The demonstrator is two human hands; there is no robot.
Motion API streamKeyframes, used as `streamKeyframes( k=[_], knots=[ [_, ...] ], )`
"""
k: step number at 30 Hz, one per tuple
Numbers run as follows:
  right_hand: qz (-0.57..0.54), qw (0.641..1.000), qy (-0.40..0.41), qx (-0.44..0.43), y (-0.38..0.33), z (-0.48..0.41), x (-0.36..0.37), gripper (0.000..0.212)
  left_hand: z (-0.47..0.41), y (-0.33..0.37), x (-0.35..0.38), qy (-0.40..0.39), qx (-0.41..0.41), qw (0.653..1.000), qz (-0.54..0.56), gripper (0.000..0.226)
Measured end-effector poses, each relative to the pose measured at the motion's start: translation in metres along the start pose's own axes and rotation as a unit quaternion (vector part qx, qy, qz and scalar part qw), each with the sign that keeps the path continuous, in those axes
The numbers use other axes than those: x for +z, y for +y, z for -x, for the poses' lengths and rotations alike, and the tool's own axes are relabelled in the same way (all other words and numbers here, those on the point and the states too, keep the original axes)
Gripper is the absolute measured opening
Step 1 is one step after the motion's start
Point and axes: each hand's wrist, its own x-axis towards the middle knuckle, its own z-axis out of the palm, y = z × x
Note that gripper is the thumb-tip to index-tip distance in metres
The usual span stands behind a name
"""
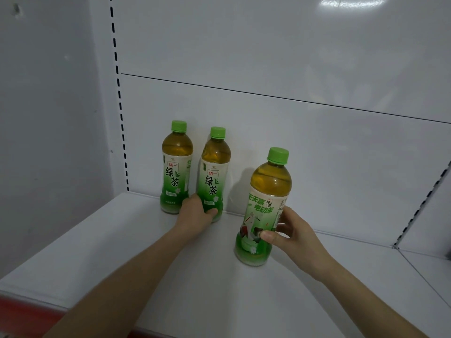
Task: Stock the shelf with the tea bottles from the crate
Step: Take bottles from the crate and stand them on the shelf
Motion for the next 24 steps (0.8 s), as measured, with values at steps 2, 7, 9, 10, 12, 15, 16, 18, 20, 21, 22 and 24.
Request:
streamKeyframes(
  k=[2,7,9,10,12,15,16,18,20,21,22,24],
  knots=[
    [-0.004,1.000,-0.002,0.005,0.000,0.000,0.000,0.052,-0.001,-0.002,0.000,-0.003,0.000,1.000,-0.006,0.050],
    [-0.018,0.999,0.010,0.039,-0.001,0.006,0.001,0.062,0.011,-0.008,-0.002,-0.010,0.015,1.000,-0.013,0.059],
    [0.019,0.998,0.014,0.062,-0.001,0.009,0.005,0.070,0.022,-0.010,-0.005,-0.020,0.040,0.996,-0.081,0.062],
    [0.044,0.997,0.018,0.068,-0.001,0.010,0.008,0.069,0.029,-0.010,-0.007,-0.033,0.054,0.988,-0.138,0.062],
    [0.079,0.994,0.029,0.068,-0.002,0.009,0.013,0.062,0.042,-0.012,-0.012,-0.076,0.077,0.962,-0.250,0.061],
    [0.089,0.993,0.037,0.064,-0.002,0.004,0.015,0.055,0.058,-0.015,-0.018,-0.138,0.090,0.928,-0.335,0.052],
    [0.085,0.993,0.040,0.065,-0.002,0.002,0.015,0.054,0.061,-0.016,-0.018,-0.148,0.090,0.924,-0.342,0.050],
    [0.077,0.993,0.053,0.069,0.000,-0.004,0.019,0.054,0.066,-0.018,-0.017,-0.148,0.090,0.923,-0.344,0.050],
    [0.076,0.993,0.061,0.067,0.000,-0.010,0.022,0.054,0.068,-0.018,-0.017,-0.142,0.091,0.924,-0.344,0.052],
    [0.078,0.993,0.056,0.065,0.000,-0.014,0.022,0.055,0.069,-0.019,-0.016,-0.142,0.090,0.924,-0.344,0.054],
    [0.077,0.994,0.044,0.064,0.001,-0.017,0.020,0.057,0.069,-0.019,-0.016,-0.143,0.089,0.924,-0.344,0.055],
    [0.067,0.995,0.008,0.070,0.004,-0.024,0.010,0.065,0.070,-0.019,-0.016,-0.141,0.090,0.924,-0.344,0.055]
  ],
)
